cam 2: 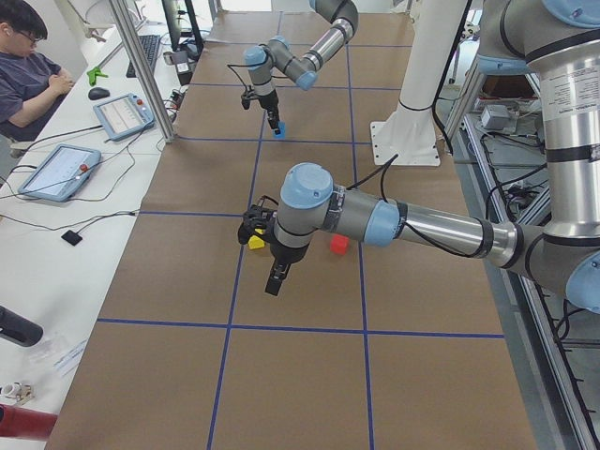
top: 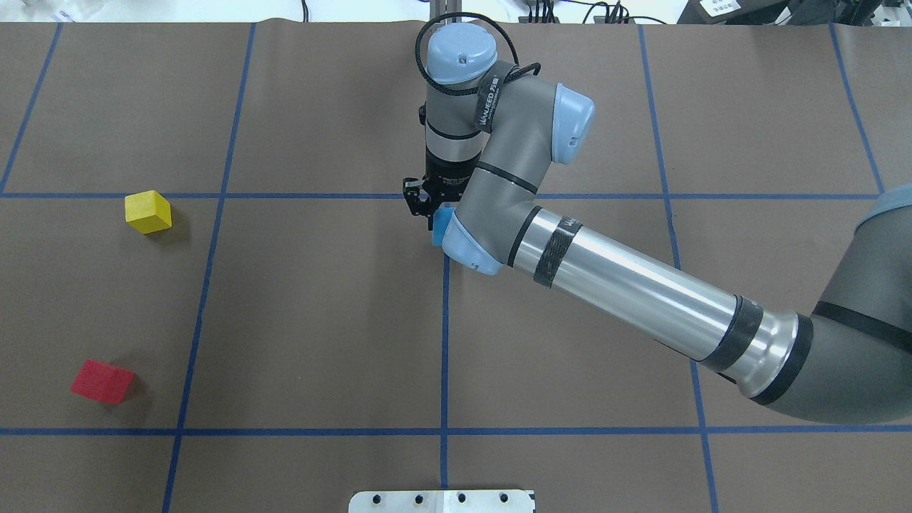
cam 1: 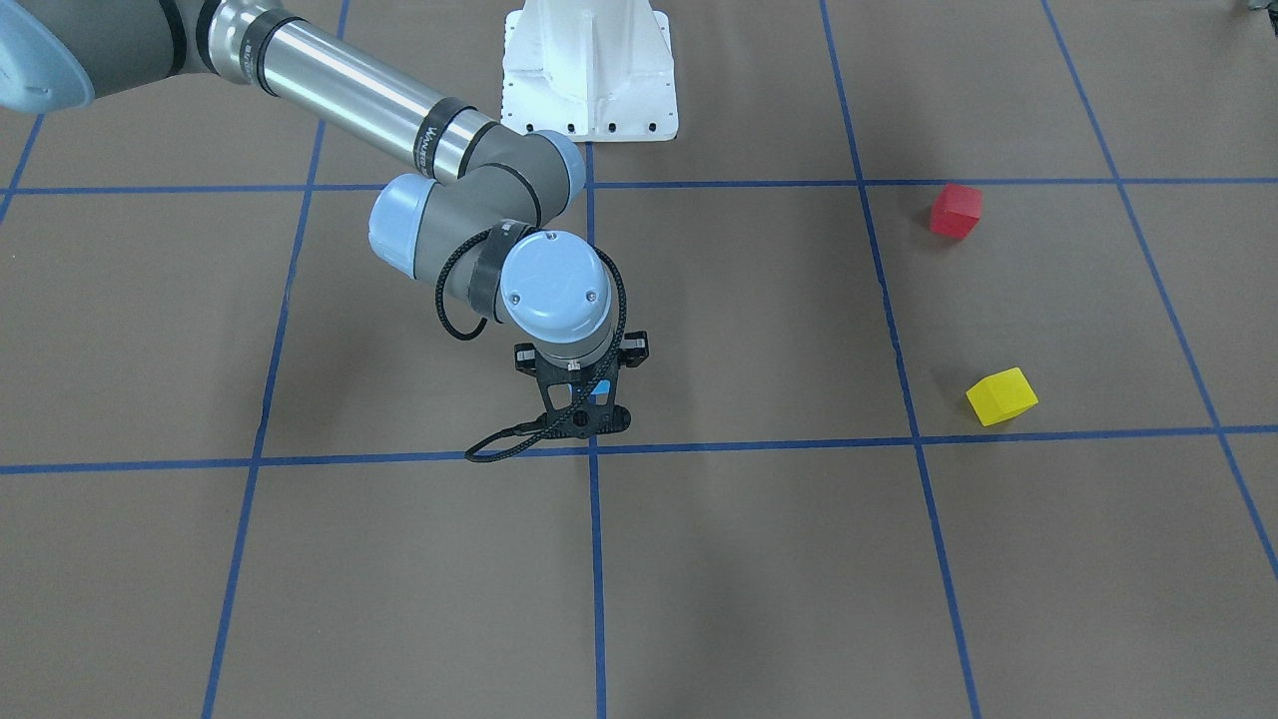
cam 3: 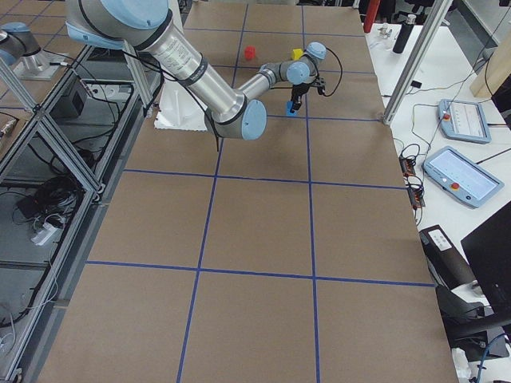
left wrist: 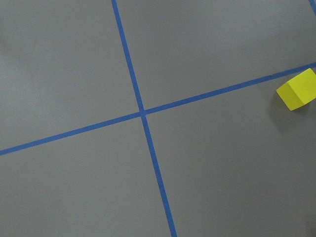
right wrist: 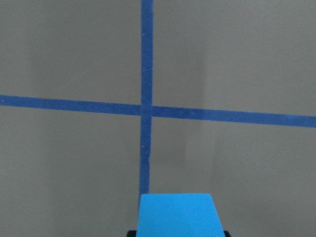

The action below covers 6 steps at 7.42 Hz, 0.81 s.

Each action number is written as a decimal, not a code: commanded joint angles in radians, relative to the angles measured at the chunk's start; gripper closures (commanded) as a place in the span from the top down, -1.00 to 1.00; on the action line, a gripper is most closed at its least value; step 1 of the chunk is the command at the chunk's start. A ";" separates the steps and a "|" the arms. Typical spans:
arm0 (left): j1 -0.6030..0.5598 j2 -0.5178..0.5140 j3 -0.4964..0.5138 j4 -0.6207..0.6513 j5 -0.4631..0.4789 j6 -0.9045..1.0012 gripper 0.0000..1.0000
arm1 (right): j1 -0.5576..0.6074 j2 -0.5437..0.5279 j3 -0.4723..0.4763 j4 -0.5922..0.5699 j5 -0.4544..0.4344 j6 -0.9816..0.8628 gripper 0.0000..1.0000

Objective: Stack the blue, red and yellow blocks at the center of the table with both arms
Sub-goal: 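Carry the blue cube with the right gripper to the table center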

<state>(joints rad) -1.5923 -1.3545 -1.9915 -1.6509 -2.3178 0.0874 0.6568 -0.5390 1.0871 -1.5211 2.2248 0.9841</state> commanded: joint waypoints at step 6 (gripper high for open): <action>0.000 -0.005 -0.006 0.002 0.000 0.002 1.00 | -0.025 -0.006 0.025 0.033 -0.019 0.048 0.98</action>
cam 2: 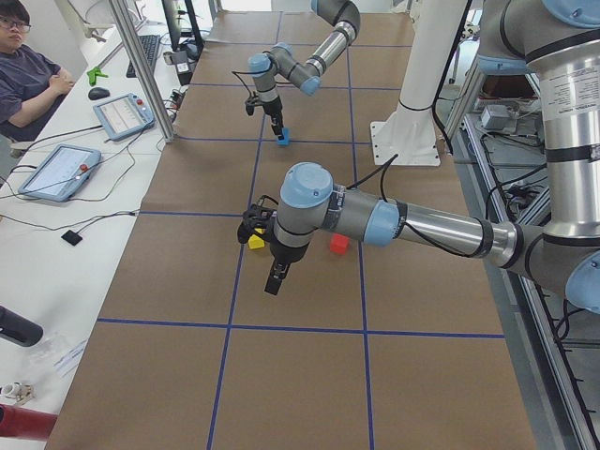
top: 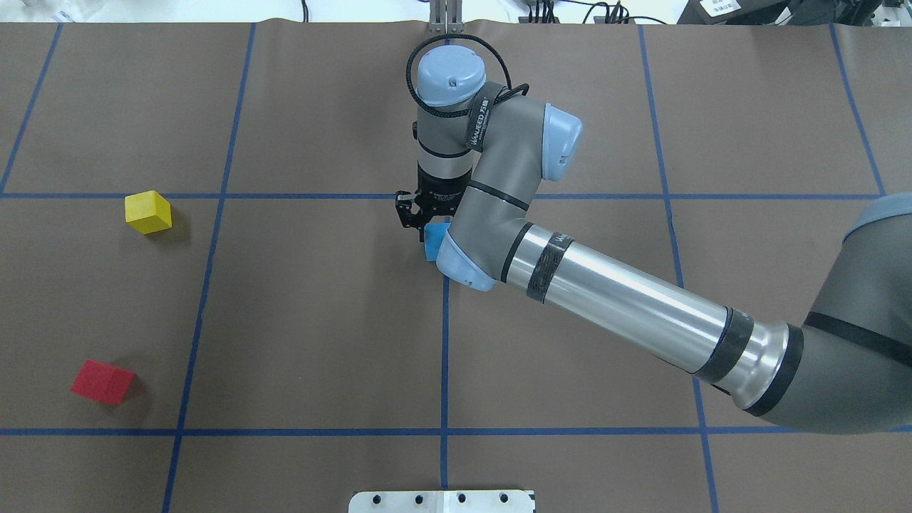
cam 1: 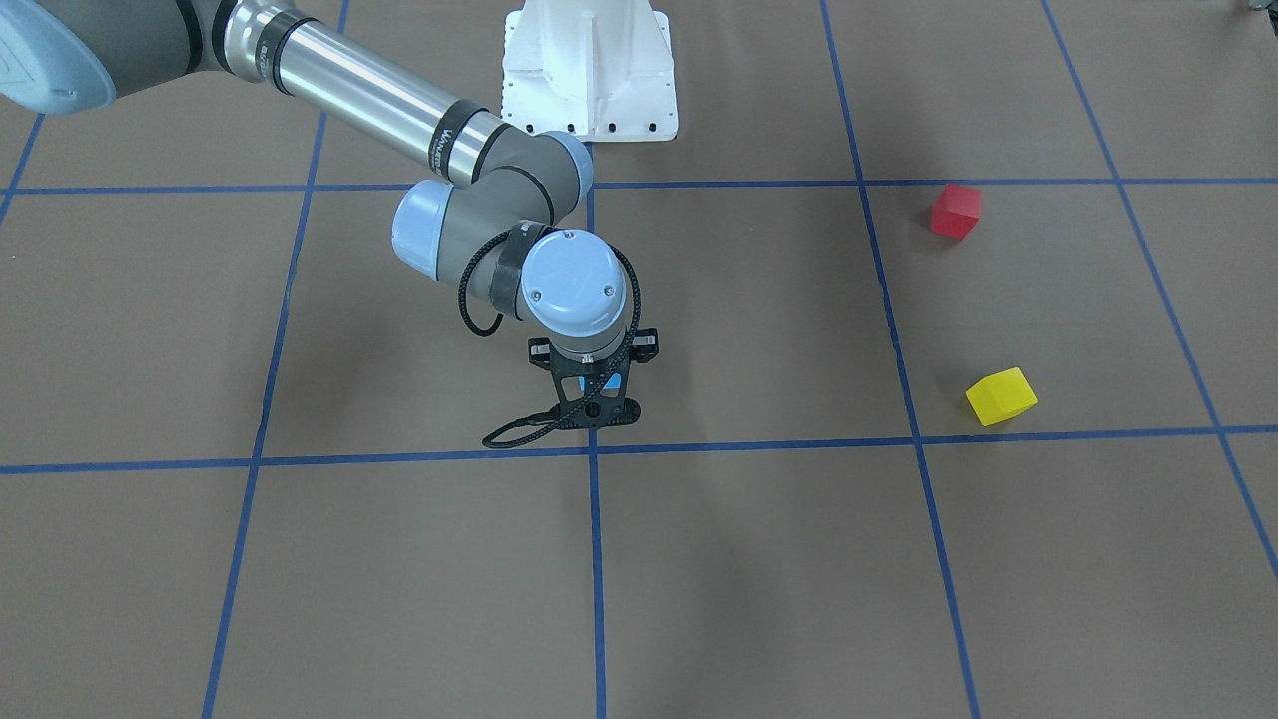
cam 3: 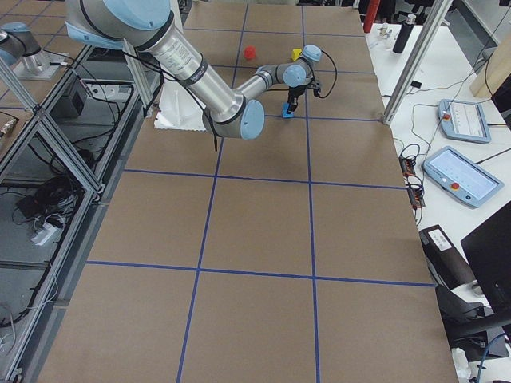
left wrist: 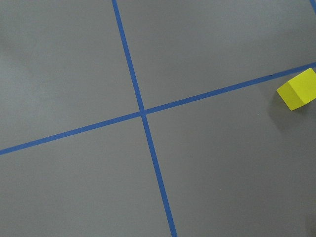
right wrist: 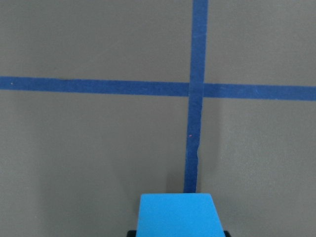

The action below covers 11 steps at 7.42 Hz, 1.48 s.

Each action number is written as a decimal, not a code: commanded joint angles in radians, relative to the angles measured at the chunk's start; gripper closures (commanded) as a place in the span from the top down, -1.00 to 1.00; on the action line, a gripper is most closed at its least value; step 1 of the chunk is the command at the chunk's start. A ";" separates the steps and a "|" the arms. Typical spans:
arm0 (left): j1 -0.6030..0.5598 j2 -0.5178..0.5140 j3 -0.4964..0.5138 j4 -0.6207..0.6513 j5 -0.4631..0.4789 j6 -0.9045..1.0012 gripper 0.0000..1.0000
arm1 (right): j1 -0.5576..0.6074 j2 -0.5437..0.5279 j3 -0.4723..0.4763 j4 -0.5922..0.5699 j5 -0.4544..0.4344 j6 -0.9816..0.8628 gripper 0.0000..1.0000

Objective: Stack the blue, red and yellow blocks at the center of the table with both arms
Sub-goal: 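Carry the blue cube with the right gripper to the table center, then release the blue cube and raise the right gripper away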

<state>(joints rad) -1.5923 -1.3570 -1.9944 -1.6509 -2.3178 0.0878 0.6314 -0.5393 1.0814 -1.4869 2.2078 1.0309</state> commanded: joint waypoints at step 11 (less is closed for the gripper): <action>0.697 0.091 -0.195 -0.349 0.312 -1.292 0.98 | 0.461 -0.606 0.621 -0.224 0.059 -0.672 0.99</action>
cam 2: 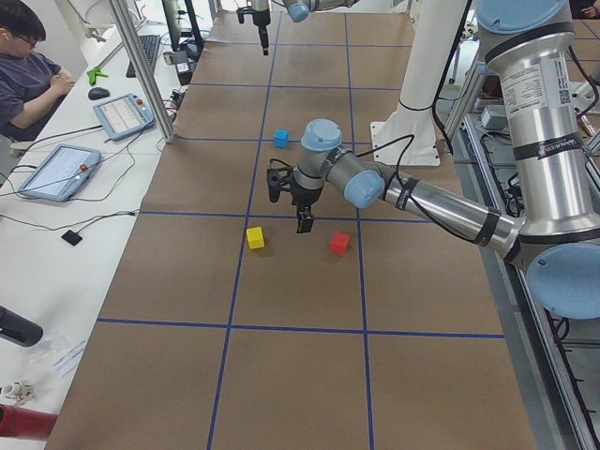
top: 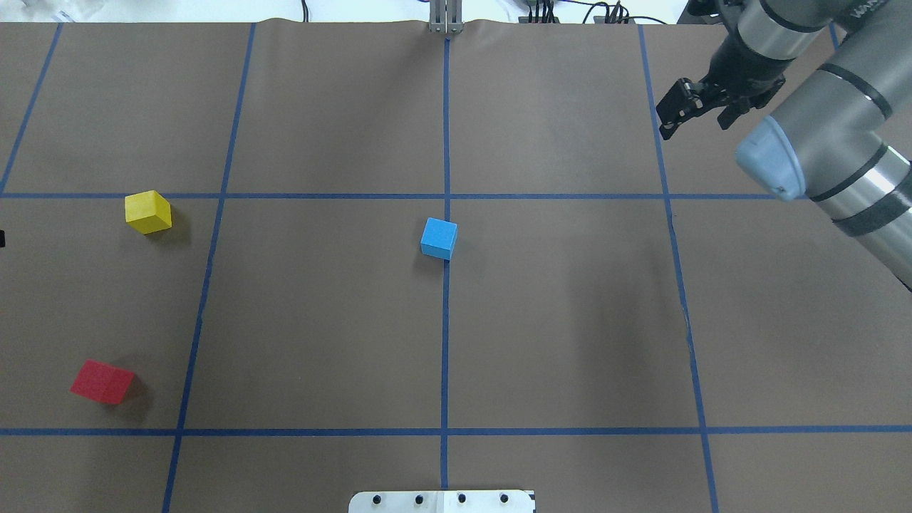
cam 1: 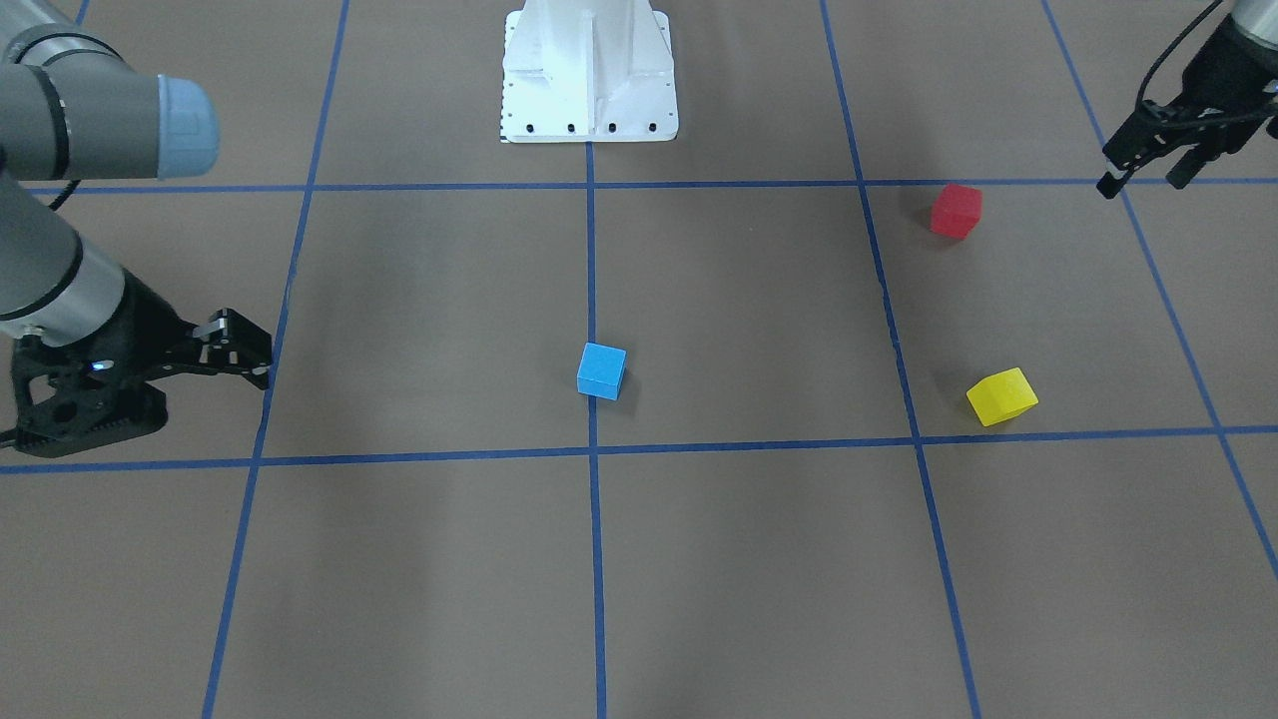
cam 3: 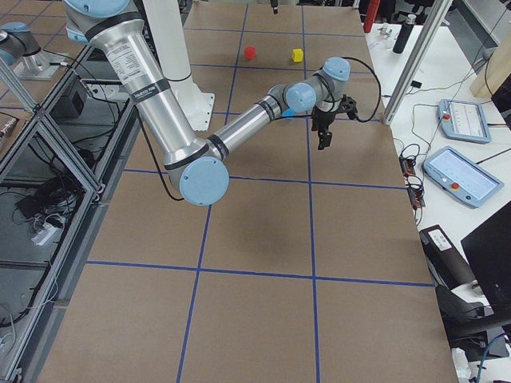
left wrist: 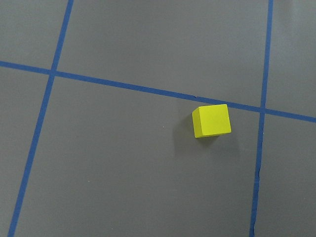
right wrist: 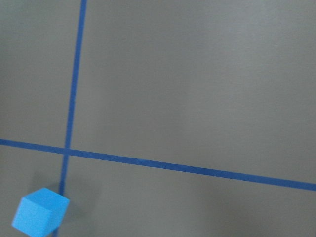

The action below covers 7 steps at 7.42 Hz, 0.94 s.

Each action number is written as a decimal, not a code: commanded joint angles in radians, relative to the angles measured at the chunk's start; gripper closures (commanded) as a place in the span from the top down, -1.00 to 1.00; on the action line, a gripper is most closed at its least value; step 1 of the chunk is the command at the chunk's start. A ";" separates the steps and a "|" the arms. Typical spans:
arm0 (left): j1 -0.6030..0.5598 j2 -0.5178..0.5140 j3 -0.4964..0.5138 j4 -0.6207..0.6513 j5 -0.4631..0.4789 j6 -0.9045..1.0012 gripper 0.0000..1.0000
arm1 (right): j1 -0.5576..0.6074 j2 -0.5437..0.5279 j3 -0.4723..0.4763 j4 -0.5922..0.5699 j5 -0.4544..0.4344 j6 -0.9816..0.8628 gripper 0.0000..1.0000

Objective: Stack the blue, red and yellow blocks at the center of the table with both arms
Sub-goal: 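Release the blue cube and raise the right gripper away, then lower the left gripper onto the red cube and close it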

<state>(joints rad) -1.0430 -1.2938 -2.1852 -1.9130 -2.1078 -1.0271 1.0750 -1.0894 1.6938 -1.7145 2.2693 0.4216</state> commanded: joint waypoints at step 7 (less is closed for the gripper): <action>0.532 0.031 0.012 -0.107 0.341 -0.038 0.97 | 0.006 -0.064 -0.022 0.009 -0.011 -0.050 0.99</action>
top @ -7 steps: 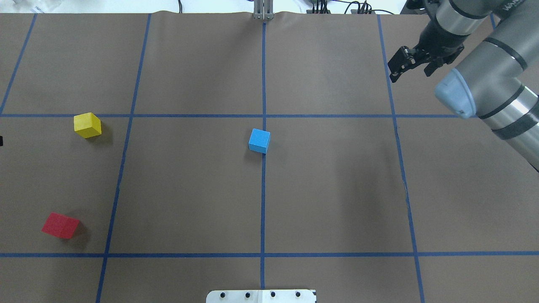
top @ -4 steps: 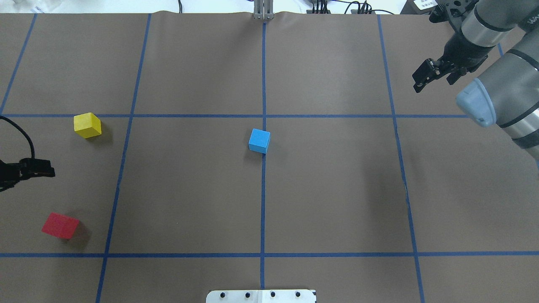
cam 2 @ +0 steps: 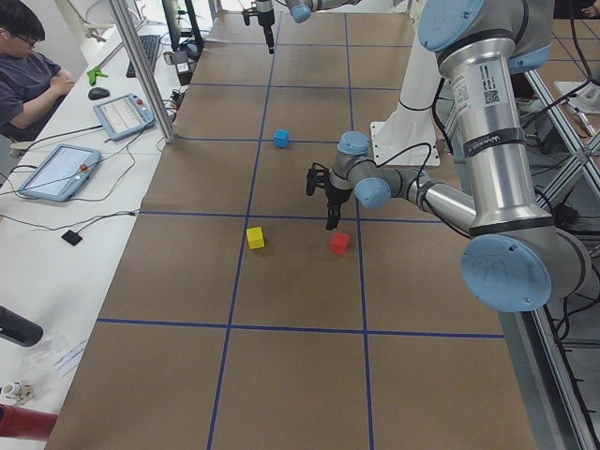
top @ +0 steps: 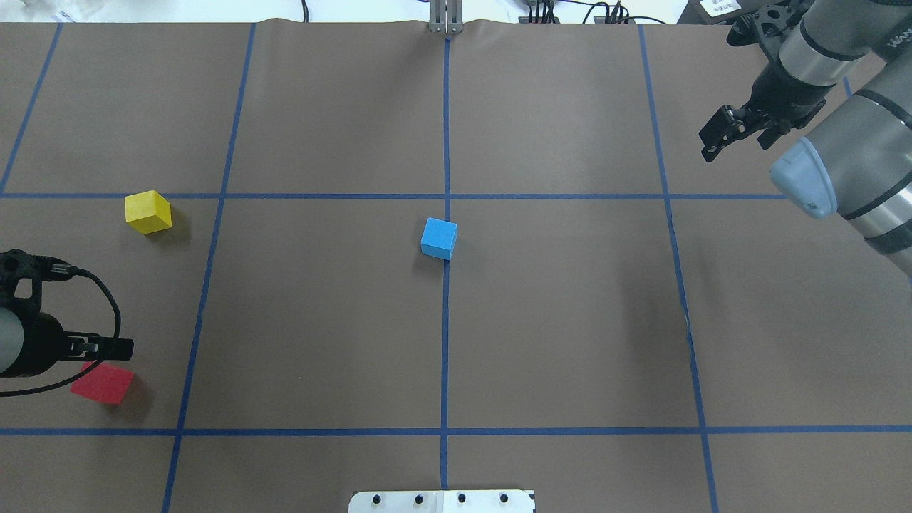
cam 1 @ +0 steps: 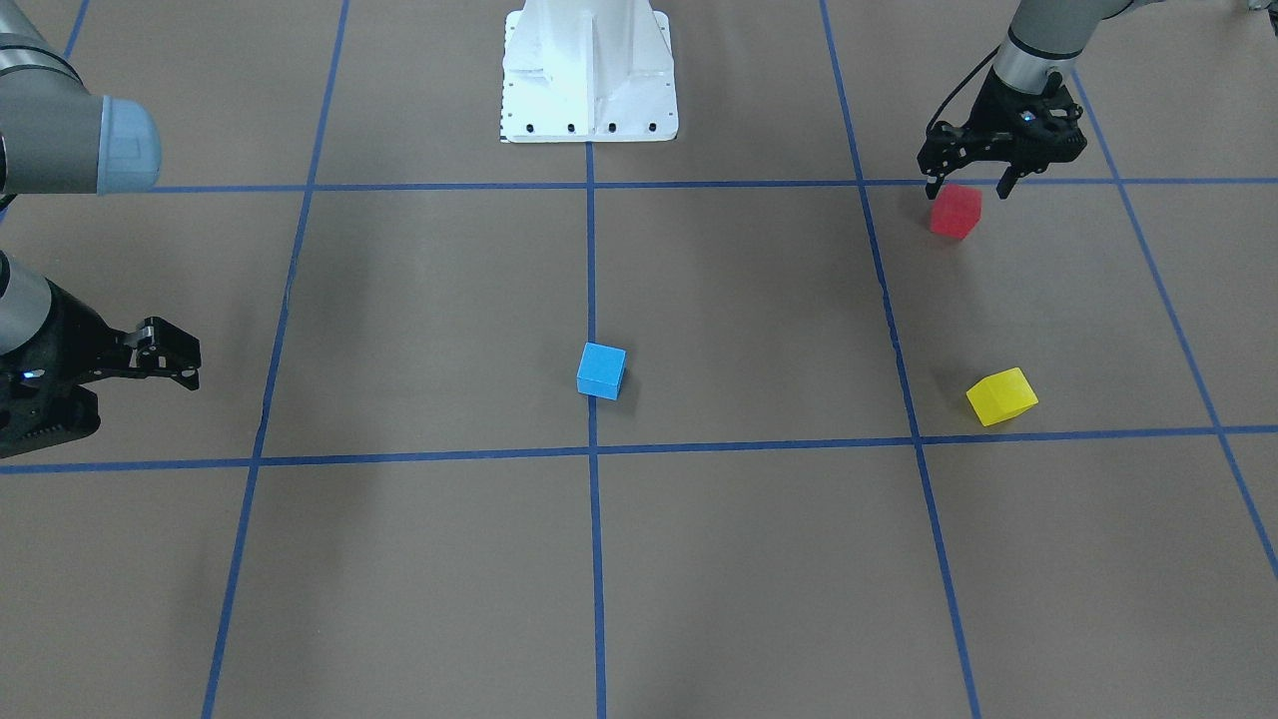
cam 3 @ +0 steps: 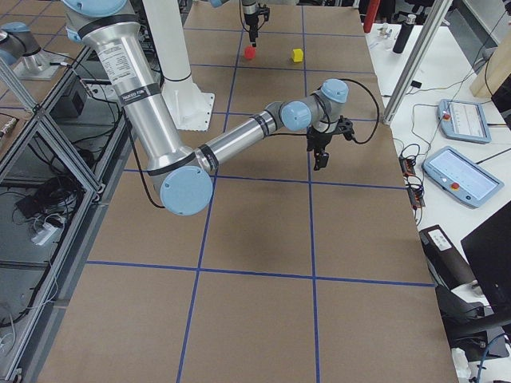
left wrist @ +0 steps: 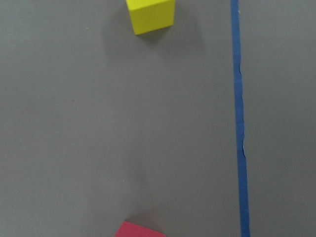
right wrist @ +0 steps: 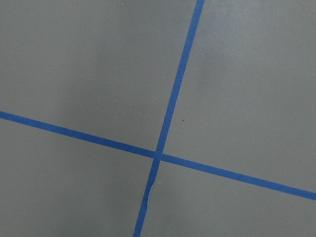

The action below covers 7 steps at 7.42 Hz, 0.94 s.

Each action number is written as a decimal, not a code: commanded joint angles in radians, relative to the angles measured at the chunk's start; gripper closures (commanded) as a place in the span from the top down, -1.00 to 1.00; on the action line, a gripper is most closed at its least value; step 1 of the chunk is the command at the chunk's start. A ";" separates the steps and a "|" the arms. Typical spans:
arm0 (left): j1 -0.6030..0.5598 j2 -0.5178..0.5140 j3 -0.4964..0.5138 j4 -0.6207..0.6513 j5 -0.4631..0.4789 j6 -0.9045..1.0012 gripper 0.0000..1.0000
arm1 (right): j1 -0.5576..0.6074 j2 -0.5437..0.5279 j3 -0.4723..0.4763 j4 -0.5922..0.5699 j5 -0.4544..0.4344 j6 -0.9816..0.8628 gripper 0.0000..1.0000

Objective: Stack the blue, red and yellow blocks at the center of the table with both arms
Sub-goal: 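Lower the left gripper onto the red cube and close it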

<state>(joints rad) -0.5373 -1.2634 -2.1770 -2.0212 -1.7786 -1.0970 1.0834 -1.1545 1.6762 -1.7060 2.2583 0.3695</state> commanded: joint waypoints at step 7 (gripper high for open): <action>0.027 0.010 0.075 -0.007 0.010 0.131 0.97 | -0.014 0.001 -0.004 0.000 -0.002 0.005 0.99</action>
<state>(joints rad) -0.5109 -1.2510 -2.1143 -2.0267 -1.7675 -0.9680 1.0698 -1.1536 1.6721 -1.7058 2.2565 0.3742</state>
